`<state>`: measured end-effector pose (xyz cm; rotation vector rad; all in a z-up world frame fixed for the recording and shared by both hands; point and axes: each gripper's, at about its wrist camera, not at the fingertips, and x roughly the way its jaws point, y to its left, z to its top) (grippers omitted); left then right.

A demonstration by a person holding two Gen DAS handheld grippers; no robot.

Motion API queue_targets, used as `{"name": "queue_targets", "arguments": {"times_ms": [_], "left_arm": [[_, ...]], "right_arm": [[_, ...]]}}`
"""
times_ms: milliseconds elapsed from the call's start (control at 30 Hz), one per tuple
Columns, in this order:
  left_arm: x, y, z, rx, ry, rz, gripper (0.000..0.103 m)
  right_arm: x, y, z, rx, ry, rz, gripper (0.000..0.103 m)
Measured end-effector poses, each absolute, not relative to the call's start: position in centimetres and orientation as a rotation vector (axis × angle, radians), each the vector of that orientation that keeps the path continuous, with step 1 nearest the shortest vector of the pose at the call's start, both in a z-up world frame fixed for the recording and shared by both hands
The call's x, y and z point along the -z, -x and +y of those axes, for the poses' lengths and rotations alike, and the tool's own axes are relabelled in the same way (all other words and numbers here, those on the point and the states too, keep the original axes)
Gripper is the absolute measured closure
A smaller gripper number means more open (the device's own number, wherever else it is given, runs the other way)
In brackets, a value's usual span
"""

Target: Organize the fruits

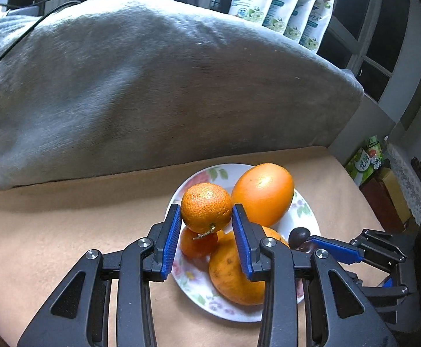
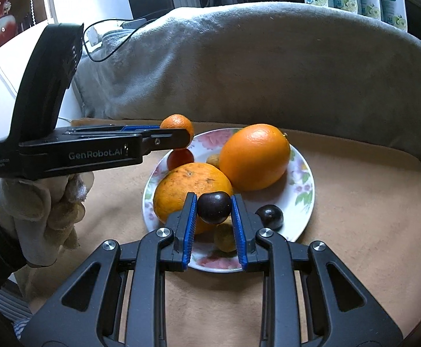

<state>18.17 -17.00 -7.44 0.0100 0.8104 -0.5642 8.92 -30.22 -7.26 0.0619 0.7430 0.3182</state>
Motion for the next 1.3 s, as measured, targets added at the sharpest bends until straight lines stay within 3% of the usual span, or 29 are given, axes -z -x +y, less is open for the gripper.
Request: {"name": "queue_targets", "arguments": {"times_ms": [533, 600, 700, 900, 967, 1033, 1300], "left_arm": [[6.4, -17.6, -17.8, 0.577, -0.034, 0.792, 0.065], [6.3, -17.5, -17.7, 0.575, -0.033, 0.786, 0.060], [6.1, -17.5, -17.5, 0.573, -0.032, 0.783, 0.060], [5.6, -17.0, -16.8, 0.570, -0.018, 0.772, 0.060], [5.4, -16.7, -16.5, 0.568, -0.018, 0.765, 0.060], [5.3, -16.3, -16.3, 0.566, -0.020, 0.757, 0.059], [4.4, -14.0, -15.2, 0.536, -0.033, 0.720, 0.037]], "right_arm": [[7.3, -8.8, -29.9, -0.310, -0.047, 0.738, 0.077], [7.3, -8.8, -29.9, -0.308, -0.043, 0.737, 0.074], [7.2, -8.6, -30.0, -0.305, -0.042, 0.729, 0.061], [6.8, -8.2, -29.9, -0.305, -0.044, 0.722, 0.056], [6.6, -7.8, -29.8, -0.294, -0.041, 0.715, 0.039], [6.3, -7.3, -29.7, -0.289, -0.035, 0.705, 0.035], [5.4, -5.5, -29.6, -0.263, -0.038, 0.688, 0.026]]}}
